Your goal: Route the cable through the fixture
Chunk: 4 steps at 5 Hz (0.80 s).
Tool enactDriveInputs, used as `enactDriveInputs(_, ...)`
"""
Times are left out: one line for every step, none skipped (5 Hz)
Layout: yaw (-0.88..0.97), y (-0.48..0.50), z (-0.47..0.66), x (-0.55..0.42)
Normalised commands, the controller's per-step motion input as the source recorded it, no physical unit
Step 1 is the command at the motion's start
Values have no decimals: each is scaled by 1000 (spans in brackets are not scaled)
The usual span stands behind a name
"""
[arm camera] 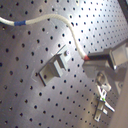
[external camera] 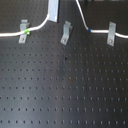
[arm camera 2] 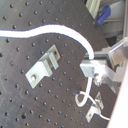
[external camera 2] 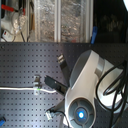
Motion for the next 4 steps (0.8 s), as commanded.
enactDriveInputs(0,4,0,-14)
enactDriveInputs(0,103,94,-383)
enactDriveInputs(-109,75,268,-272)
enactDriveInputs(0,39,0,10)
